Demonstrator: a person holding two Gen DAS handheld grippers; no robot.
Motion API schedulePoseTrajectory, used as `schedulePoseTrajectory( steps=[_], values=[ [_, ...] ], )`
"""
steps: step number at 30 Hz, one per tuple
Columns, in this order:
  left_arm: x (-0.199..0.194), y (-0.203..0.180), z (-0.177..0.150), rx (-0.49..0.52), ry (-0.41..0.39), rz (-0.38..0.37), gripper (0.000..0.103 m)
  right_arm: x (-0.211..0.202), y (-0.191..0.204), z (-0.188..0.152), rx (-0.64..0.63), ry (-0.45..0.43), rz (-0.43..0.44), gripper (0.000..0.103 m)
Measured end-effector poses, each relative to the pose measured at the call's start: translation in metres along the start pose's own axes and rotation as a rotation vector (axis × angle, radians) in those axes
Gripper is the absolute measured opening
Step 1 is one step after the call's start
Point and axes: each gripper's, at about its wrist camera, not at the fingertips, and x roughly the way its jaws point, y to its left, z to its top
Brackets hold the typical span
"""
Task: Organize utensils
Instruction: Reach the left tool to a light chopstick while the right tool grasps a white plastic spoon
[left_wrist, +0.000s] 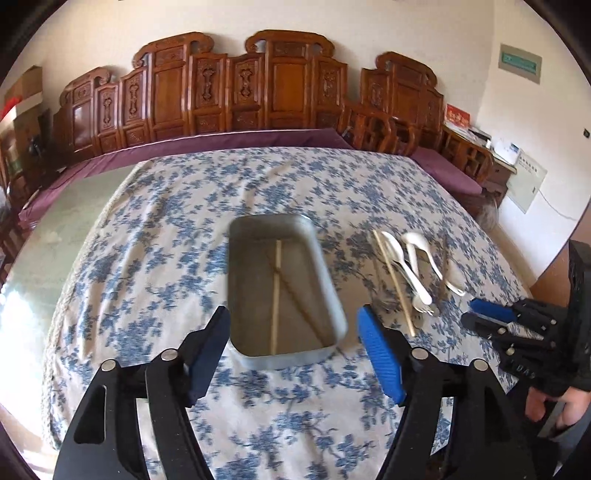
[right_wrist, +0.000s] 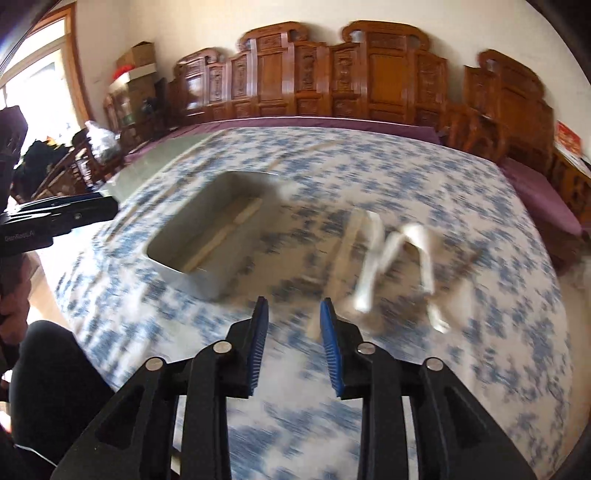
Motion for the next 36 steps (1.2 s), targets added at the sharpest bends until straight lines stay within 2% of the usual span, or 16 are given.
schedulePoseTrajectory(
  steps=[7, 13, 18, 22, 27, 32, 36],
  values=[
    [0.023, -0.045, 0.001, 0.047, 0.022, -0.057, 0.069, -0.001, -0.078, -0.016, 0.106, 0.000, -0.090, 0.034],
    [0.048, -0.073, 0.001, 0.085, 0.051, -0.080, 0.069, 0.018, -0.113, -0.011, 0.159, -0.002, -0.074, 0.034],
    [0.068, -0.084, -0.002, 0.101, 0.080, -0.078, 0.069, 0.040, -0.116, -0.006, 0.183, 0.010, -0.026, 0.034],
    [0.077, -0.085, -0.005, 0.095, 0.093, -0.078, 0.069, 0.058, -0.102, 0.002, 0.161, 0.025, 0.022, 0.034],
    [0.084, -0.085, -0.012, 0.105, 0.114, -0.072, 0.069, 0.075, -0.075, 0.006, 0.112, 0.034, 0.078, 0.019],
    [0.087, -0.084, -0.017, 0.114, 0.134, -0.072, 0.069, 0.090, -0.070, 0.006, 0.148, 0.044, 0.102, 0.017],
    [0.088, -0.085, -0.021, 0.116, 0.144, -0.076, 0.069, 0.100, -0.066, 0.006, 0.132, 0.070, 0.083, 0.010]
  ],
)
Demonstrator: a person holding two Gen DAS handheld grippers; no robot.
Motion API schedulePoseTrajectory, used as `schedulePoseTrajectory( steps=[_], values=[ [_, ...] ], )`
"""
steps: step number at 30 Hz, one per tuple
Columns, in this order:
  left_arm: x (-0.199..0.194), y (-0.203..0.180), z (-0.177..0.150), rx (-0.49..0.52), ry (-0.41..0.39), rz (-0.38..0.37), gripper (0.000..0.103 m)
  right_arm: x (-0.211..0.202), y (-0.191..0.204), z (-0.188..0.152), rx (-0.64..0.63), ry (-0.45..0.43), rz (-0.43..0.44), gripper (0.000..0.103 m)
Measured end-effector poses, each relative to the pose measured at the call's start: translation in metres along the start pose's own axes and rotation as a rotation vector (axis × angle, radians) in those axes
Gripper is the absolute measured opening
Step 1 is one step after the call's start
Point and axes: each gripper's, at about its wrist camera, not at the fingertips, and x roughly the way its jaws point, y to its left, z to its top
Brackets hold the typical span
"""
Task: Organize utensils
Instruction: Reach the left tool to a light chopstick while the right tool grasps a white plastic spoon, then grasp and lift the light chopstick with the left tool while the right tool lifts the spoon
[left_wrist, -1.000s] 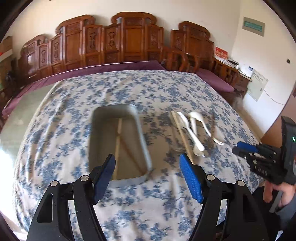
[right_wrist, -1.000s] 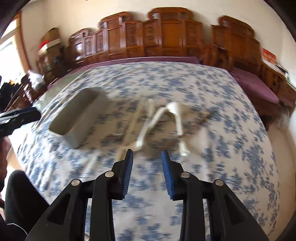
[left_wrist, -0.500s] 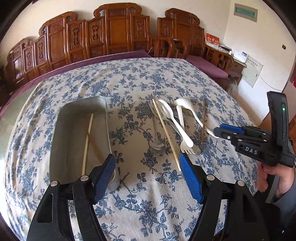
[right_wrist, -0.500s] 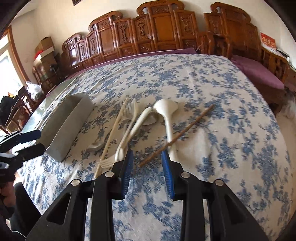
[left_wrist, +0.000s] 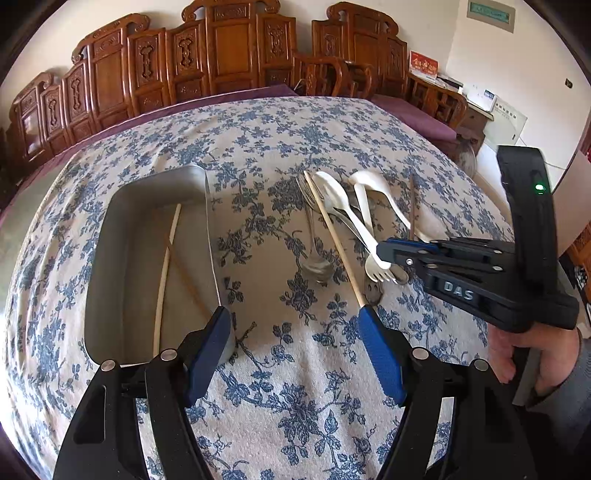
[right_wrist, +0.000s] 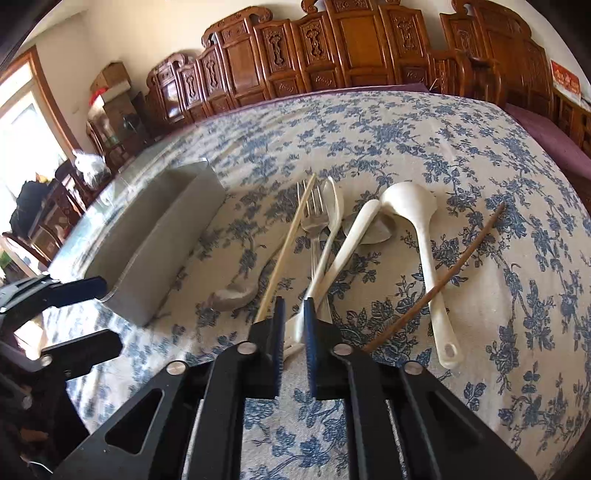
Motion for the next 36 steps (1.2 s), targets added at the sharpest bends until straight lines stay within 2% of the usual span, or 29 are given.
schedulePoseTrajectory(
  steps=[6, 13, 17, 24, 30, 36],
  values=[
    [0.004, -0.006, -0.002, 0.006, 0.008, -0.008, 0.069, -0.006, -0.009, -0.001, 0.009, -0.025, -0.009, 0.006],
    [0.015, -0.015, 0.002, 0.022, 0.017, -0.012, 0.069, -0.040, -0.028, 0.003, 0.046, -0.163, -0.033, 0.005],
    [0.027, -0.024, 0.006, 0.030, 0.028, -0.022, 0.068, -0.047, -0.040, 0.003, 0.057, -0.192, -0.064, 0.005],
    [0.047, -0.042, 0.015, 0.059, 0.055, -0.059, 0.044, -0.041, -0.055, 0.002, 0.075, -0.171, -0.078, 0.005],
    [0.064, -0.054, 0.013, 0.079, 0.091, -0.082, 0.025, -0.036, -0.052, -0.001, 0.064, -0.157, -0.070, 0.005],
    [0.076, -0.056, 0.009, 0.073, 0.119, -0.064, 0.019, -0.035, -0.055, 0.000, 0.086, -0.161, -0.051, 0.005]
  ],
)
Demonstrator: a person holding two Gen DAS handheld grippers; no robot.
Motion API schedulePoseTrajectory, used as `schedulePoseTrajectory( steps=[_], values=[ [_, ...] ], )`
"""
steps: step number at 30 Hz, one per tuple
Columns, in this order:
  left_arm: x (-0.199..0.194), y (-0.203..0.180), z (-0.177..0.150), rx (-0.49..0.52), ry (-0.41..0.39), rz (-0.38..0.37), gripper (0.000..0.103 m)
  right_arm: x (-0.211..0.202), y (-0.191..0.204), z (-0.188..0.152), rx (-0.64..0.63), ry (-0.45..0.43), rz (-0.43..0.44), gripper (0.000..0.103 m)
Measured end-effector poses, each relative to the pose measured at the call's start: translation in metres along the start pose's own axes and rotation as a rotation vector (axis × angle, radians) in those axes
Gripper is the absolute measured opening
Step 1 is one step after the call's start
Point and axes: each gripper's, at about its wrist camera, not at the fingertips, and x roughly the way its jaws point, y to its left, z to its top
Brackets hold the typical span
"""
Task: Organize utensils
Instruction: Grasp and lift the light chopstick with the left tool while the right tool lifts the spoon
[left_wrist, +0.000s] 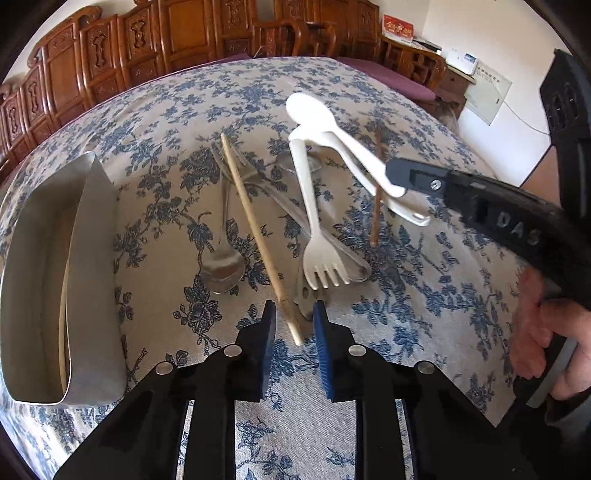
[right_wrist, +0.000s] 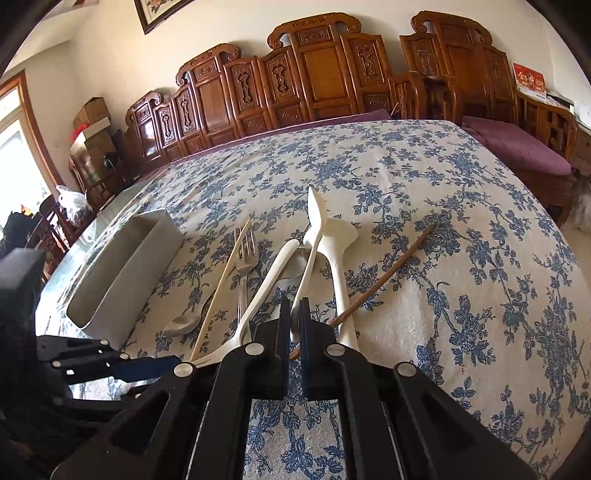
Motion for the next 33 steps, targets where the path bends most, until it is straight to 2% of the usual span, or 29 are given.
schedulePoseTrajectory(
  steps=[5, 7, 8, 14, 23, 33],
  values=[
    [0.005, 0.004, 0.002, -0.017, -0.001, 0.013, 0.018, 0.001, -0.002, 0.001, 0.010, 0.004, 0.010, 0.006],
    [0.006, 0.005, 0.004, -0.022, 0.004, 0.014, 0.014, 0.002, 0.000, 0.000, 0.006, 0.010, 0.013, 0.006],
    [0.007, 0.006, 0.005, -0.022, 0.006, 0.013, 0.008, 0.003, 0.000, 0.000, 0.003, 0.010, 0.013, 0.006],
    [0.002, 0.008, 0.003, -0.022, -0.004, 0.032, 0.004, 0.002, 0.000, 0.000, 0.008, 0.005, 0.010, 0.006],
    [-0.038, 0.018, -0.006, -0.036, -0.064, 0.045, 0.004, -0.005, 0.007, -0.003, -0.015, -0.003, -0.003, 0.006],
    [-0.095, 0.031, -0.014, -0.052, -0.154, 0.072, 0.004, -0.021, 0.032, -0.011, -0.087, -0.020, -0.023, 0.006]
  ],
)
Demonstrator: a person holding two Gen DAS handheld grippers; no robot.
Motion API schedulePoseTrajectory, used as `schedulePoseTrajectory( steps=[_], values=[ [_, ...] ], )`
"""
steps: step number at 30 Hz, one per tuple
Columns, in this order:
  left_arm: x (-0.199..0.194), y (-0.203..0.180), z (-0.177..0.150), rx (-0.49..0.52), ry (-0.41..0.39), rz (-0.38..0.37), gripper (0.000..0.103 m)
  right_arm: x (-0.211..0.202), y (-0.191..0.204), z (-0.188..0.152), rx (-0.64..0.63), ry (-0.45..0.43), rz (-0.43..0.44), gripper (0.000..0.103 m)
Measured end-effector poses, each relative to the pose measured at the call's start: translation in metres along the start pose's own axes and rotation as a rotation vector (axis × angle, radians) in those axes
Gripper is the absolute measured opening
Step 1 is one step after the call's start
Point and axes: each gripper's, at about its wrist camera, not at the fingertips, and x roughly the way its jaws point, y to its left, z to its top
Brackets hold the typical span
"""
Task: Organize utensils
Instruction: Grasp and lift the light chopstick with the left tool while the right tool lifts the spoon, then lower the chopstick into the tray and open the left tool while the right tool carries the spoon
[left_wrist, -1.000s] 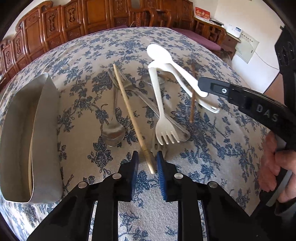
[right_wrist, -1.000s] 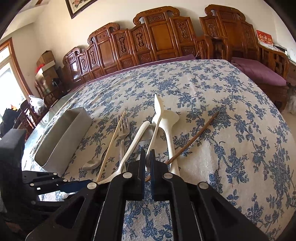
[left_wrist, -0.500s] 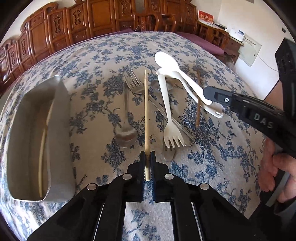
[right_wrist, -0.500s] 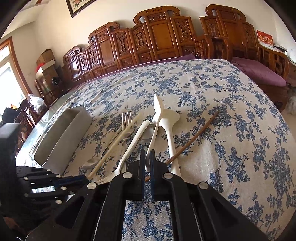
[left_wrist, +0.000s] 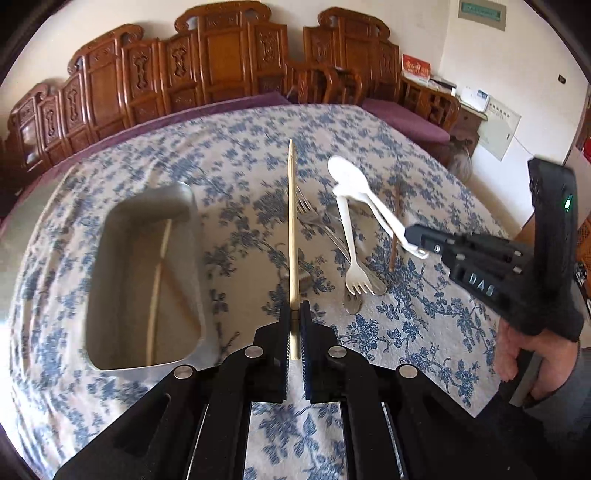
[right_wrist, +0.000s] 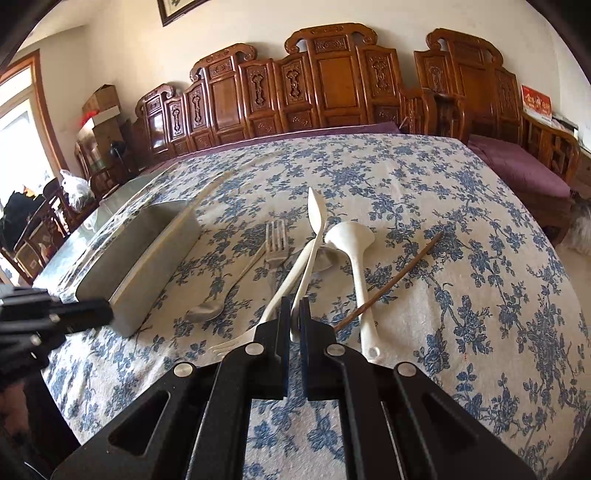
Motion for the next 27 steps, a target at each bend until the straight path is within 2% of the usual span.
schedulePoseTrajectory(
  steps=[6, 15, 22, 27],
  values=[
    [-0.028, 0.008, 0.002, -0.002, -0.039, 0.024, 0.004, -0.015, 0.015, 0.002, -0.051, -0.013, -0.018, 0.005],
    [-0.063, 0.016, 0.001, -0.014, -0.083, 0.036, 0.004, -0.050, 0.035, 0.003, -0.057, -0.017, -0.004, 0.006],
    [-0.073, 0.026, 0.001, -0.037, -0.094, 0.036, 0.004, -0.072, 0.056, 0.011, -0.092, -0.037, 0.026, 0.005],
    [-0.067, 0.045, 0.001, -0.052, -0.079, 0.042, 0.004, -0.068, 0.068, 0.013, -0.094, -0.027, 0.046, 0.006]
  ],
)
